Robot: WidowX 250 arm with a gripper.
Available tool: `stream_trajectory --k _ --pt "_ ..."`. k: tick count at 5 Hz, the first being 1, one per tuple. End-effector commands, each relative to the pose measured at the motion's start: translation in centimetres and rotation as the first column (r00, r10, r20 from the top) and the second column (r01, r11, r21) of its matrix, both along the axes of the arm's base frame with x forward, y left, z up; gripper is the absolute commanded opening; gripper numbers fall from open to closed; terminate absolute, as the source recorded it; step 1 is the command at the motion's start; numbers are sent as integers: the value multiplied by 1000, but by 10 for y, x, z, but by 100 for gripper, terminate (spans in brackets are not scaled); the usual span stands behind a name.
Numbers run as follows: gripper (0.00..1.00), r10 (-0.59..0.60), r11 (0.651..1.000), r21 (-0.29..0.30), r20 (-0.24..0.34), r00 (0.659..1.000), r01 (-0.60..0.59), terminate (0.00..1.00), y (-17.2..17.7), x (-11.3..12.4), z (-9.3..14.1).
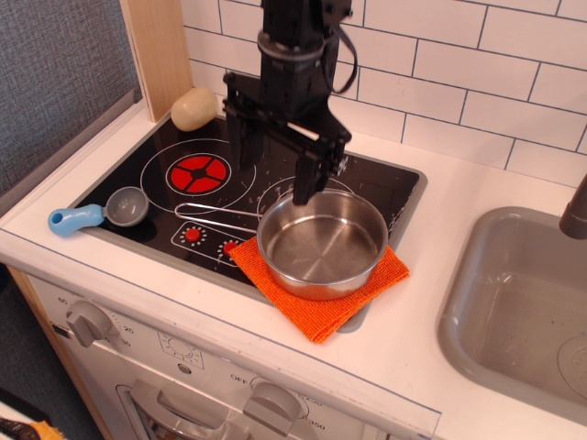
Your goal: Move the blue-handled scoop to the upper-mid part of the stove.
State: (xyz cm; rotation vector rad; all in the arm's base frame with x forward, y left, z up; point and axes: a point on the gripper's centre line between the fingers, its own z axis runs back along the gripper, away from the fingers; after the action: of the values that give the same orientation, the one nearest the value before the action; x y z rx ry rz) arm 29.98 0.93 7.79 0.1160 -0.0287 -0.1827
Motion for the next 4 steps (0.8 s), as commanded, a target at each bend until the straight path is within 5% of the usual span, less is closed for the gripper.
stream_trajectory --k 1,2,4 --pt "100 22 1000 9 43 999 -22 0 50 -21 7" --pt "100 -53 995 87 44 998 49 0 100 -42 9" --pt "100 -90 994 71 65 994 85 0 166 -46 -16"
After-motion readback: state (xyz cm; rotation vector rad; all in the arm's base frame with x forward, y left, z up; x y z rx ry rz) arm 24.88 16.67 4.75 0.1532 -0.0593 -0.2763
